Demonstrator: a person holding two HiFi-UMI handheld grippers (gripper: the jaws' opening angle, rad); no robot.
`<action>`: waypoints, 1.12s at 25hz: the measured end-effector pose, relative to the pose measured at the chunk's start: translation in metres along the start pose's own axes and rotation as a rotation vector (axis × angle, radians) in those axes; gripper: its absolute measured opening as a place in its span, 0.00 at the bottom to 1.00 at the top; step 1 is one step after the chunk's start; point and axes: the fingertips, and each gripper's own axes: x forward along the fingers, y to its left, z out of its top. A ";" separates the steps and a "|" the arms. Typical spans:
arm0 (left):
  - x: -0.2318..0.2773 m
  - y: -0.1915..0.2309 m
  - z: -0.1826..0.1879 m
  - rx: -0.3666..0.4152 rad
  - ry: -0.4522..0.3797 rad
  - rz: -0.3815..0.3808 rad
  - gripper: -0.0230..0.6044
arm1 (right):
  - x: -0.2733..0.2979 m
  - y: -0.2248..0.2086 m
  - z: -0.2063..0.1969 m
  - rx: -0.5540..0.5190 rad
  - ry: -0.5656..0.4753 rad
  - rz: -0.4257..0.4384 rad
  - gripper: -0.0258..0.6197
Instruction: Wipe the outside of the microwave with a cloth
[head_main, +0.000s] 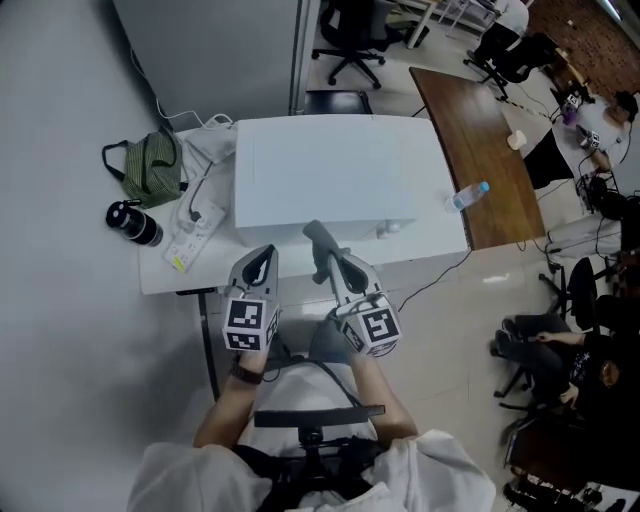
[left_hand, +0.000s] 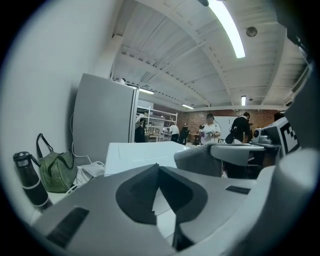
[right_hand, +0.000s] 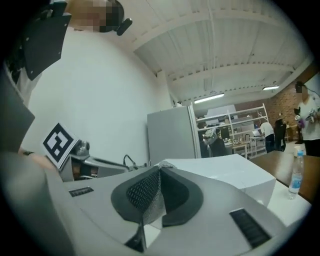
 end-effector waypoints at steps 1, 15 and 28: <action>-0.009 0.000 0.004 -0.005 -0.012 0.002 0.05 | -0.002 0.009 0.009 0.007 -0.018 -0.003 0.07; 0.000 -0.080 0.050 0.031 -0.051 -0.070 0.05 | -0.058 -0.018 0.067 0.089 -0.103 0.048 0.07; 0.001 -0.114 0.068 -0.003 -0.079 -0.296 0.05 | -0.093 -0.024 0.102 0.126 -0.157 -0.025 0.07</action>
